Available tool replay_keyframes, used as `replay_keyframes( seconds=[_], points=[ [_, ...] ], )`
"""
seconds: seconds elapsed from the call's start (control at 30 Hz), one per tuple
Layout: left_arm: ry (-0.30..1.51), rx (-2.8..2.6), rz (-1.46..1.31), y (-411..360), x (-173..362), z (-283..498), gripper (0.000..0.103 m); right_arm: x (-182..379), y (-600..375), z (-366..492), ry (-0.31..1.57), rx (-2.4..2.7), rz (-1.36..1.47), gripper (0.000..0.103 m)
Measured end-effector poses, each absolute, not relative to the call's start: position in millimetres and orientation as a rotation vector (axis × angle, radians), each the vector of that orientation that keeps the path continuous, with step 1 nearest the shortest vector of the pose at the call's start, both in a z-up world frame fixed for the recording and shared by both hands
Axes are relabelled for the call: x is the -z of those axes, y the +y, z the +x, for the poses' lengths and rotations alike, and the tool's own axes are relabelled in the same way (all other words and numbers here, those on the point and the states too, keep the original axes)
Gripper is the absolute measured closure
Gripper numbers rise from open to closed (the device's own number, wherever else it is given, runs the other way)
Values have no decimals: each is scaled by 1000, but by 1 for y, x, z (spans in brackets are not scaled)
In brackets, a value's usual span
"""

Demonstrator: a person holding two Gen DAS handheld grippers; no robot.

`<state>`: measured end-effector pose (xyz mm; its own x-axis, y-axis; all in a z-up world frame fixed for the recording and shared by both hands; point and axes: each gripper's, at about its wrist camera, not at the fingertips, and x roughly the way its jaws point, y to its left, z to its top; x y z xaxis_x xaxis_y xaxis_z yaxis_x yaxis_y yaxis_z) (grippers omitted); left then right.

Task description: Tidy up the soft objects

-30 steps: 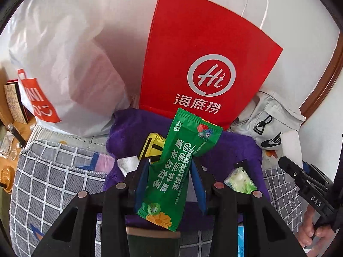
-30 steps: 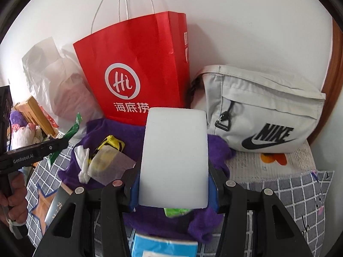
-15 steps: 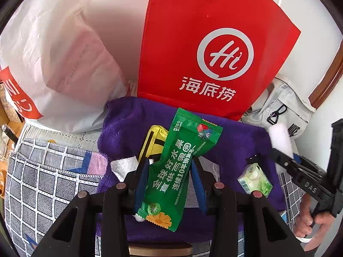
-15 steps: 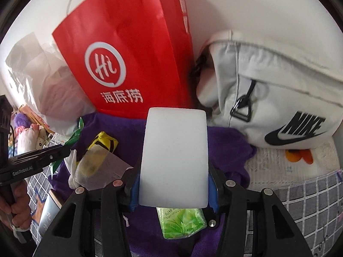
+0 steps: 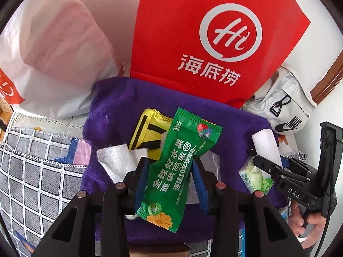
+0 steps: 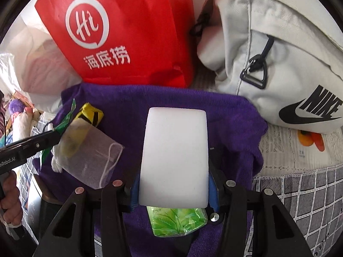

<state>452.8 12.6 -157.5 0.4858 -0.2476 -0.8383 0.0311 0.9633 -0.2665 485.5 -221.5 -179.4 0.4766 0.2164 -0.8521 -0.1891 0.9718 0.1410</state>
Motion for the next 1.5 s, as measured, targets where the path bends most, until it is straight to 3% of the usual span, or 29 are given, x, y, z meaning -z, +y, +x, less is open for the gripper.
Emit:
replay_keyframes(
  seconds=[0.2, 0.4, 0.57, 0.7, 1.07, 1.5],
  points=[
    [1059, 182, -227, 7, 163, 455, 62, 186, -215, 487, 1075, -260, 11, 52],
    [1059, 201, -219, 0, 164, 457, 59, 188, -207, 488, 1066, -244, -26, 32],
    [1070, 229, -237, -1, 163, 456, 52, 182, -215, 487, 1053, -246, 2, 32],
    [1071, 245, -270, 5, 159, 454, 38, 174, -219, 484, 1023, -238, 6, 32],
    [939, 188, -244, 13, 118, 435, 37, 123, -230, 450, 872, -217, 62, 32],
    [882, 240, -217, 2, 72, 358, 37, 95, -253, 323, 853, -225, 62, 32]
  ],
)
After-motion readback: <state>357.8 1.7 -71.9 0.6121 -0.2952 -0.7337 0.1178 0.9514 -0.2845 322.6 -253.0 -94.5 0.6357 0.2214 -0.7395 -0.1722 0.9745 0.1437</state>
